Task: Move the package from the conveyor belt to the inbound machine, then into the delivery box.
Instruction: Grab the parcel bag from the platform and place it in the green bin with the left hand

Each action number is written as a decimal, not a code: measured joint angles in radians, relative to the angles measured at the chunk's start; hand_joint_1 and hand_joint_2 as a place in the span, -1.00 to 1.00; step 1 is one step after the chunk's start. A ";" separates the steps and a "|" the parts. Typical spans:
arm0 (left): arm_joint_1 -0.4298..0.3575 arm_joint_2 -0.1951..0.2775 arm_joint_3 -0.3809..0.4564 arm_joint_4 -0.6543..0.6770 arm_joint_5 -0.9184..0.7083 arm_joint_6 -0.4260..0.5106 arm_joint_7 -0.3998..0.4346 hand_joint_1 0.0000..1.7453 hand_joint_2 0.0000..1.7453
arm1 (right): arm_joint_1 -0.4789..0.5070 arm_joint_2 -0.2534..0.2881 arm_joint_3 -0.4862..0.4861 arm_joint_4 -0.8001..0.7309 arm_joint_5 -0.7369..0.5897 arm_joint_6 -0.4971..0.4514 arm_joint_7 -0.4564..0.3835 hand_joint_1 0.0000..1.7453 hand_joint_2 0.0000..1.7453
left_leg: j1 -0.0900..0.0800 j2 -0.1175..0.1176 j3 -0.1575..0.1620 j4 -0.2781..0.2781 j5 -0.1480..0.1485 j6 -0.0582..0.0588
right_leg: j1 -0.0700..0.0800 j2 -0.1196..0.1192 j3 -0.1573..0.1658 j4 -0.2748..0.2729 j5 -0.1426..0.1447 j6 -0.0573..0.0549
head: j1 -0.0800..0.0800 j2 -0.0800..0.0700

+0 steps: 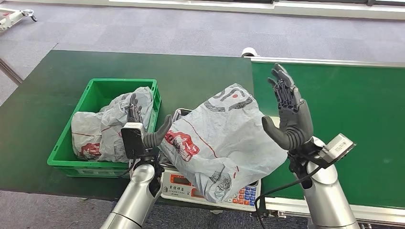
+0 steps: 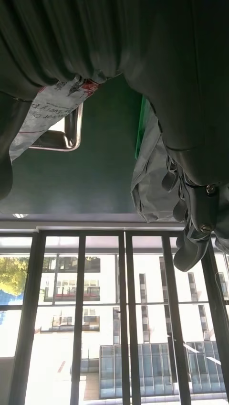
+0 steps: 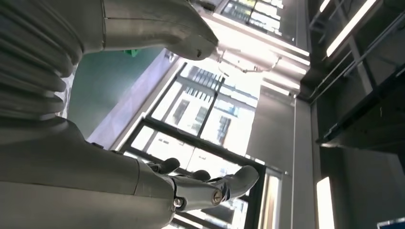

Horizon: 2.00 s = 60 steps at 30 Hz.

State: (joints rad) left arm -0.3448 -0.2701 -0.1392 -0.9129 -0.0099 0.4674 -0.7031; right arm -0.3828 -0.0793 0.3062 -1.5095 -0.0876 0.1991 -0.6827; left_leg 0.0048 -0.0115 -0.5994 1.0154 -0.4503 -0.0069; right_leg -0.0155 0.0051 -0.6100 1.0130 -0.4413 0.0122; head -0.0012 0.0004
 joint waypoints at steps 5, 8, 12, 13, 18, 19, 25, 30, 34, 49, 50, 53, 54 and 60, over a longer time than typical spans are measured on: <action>0.005 0.001 0.000 -0.012 -0.001 0.005 0.000 -1.00 1.00 | 0.057 0.012 -0.078 -0.009 0.171 -0.354 -0.014 -1.00 1.00 | 0.000 -0.002 0.000 0.000 0.000 0.000 | 0.000 -0.001 0.000 0.000 0.000 0.000 | 0.000 0.000; 0.009 0.002 0.000 -0.017 -0.002 0.006 0.000 -1.00 1.00 | 0.136 0.013 -0.159 -0.045 0.214 -0.579 -0.017 -1.00 1.00 | 0.000 -0.003 0.000 0.000 -0.001 0.001 | 0.000 -0.002 0.000 0.000 -0.001 0.001 | 0.000 0.000; 0.013 0.006 0.000 -0.023 -0.003 0.017 0.000 -1.00 1.00 | 0.241 0.017 -0.281 -0.063 0.212 -0.758 -0.018 -1.00 1.00 | -0.001 -0.003 -0.001 0.000 -0.003 0.001 | -0.001 -0.002 0.000 0.000 -0.002 0.001 | 0.000 0.000; 0.014 0.007 0.000 -0.024 -0.003 0.018 0.000 -1.00 1.00 | 0.257 0.017 -0.306 -0.054 0.211 -0.774 -0.018 -1.00 1.00 | -0.001 -0.002 -0.001 0.000 -0.003 0.001 | -0.001 -0.002 0.000 0.000 -0.002 0.001 | 0.000 0.000; 0.014 0.008 0.000 -0.026 -0.003 0.018 0.000 -1.00 1.00 | 0.280 0.020 -0.385 0.062 0.179 -0.771 -0.016 -1.00 1.00 | -0.001 -0.001 -0.001 0.000 -0.003 0.001 | -0.001 -0.001 0.000 0.000 -0.002 0.001 | 0.000 0.000; 0.014 0.008 0.000 -0.026 -0.003 0.017 0.000 -1.00 1.00 | 0.280 0.022 -0.397 0.090 0.155 -0.747 -0.016 -1.00 1.00 | -0.001 -0.001 -0.001 0.000 -0.003 0.001 | -0.001 -0.001 0.000 0.000 -0.002 0.001 | 0.000 0.000; 0.015 0.008 -0.001 -0.036 -0.015 0.041 0.000 -1.00 1.00 | 0.278 0.045 -0.432 0.243 0.145 -0.633 -0.015 -1.00 1.00 | 0.000 -0.001 -0.001 0.000 -0.002 0.000 | 0.000 -0.001 0.000 0.000 -0.001 0.000 | 0.000 0.000; 0.030 0.016 -0.034 -0.115 -0.056 0.158 0.000 -1.00 1.00 | 0.268 0.059 -0.436 0.331 0.158 -0.592 -0.016 -1.00 1.00 | 0.000 -0.001 -0.001 0.000 -0.002 0.000 | 0.000 -0.001 0.000 0.000 -0.002 0.000 | 0.000 0.000; 0.037 0.032 -0.090 -0.194 -0.082 0.198 0.000 -1.00 1.00 | 0.254 0.061 -0.436 0.378 0.155 -0.560 -0.016 -1.00 1.00 | 0.000 -0.002 -0.001 0.000 -0.002 0.001 | 0.000 -0.001 0.000 0.000 -0.002 0.001 | 0.000 0.000; 0.048 0.136 -0.360 -0.417 -0.277 0.070 0.029 -1.00 1.00 | 0.210 0.061 -0.432 0.464 0.168 -0.495 -0.017 -1.00 1.00 | 0.000 -0.001 -0.001 0.000 -0.002 0.001 | 0.000 -0.001 0.000 0.000 -0.002 0.001 | 0.000 0.000; 0.043 0.138 -0.375 -0.406 -0.329 0.001 0.067 -1.00 1.00 | 0.204 0.061 -0.431 0.468 0.167 -0.485 -0.017 -1.00 1.00 | 0.000 -0.002 -0.001 0.000 -0.002 0.001 | -0.001 -0.001 0.000 0.000 -0.002 0.001 | 0.000 0.000; 0.025 0.136 -0.405 -0.339 -0.497 -0.243 0.260 -1.00 1.00 | 0.185 0.061 -0.428 0.486 0.168 -0.464 -0.018 -1.00 1.00 | -0.001 -0.001 0.000 0.000 -0.002 0.001 | -0.001 -0.001 0.000 0.000 -0.002 0.001 | 0.000 0.000; 0.021 0.133 -0.410 -0.309 -0.541 -0.296 0.312 -1.00 1.00 | 0.181 0.061 -0.427 0.493 0.170 -0.457 -0.018 -1.00 1.00 | -0.001 -0.001 0.000 0.000 -0.002 0.001 | -0.001 -0.001 0.000 0.000 -0.001 0.001 | 0.000 0.000; -0.015 0.102 -0.414 -0.098 -0.711 -0.357 0.391 -1.00 -1.00 | 0.161 0.058 -0.427 0.531 0.176 -0.431 -0.018 -1.00 1.00 | -0.001 0.001 0.000 0.000 -0.002 0.001 | -0.001 0.000 0.000 0.000 -0.001 0.001 | 0.000 0.000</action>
State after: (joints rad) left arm -0.3595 -0.1683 -0.5535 -1.0107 -0.7206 0.1100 -0.3119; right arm -0.2217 -0.0216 -0.1209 -0.9783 0.0880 -0.2323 -0.7008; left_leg 0.0036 -0.0110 -0.5996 1.0154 -0.4523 -0.0060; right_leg -0.0168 0.0053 -0.6104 1.0127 -0.4419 0.0131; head -0.0012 0.0004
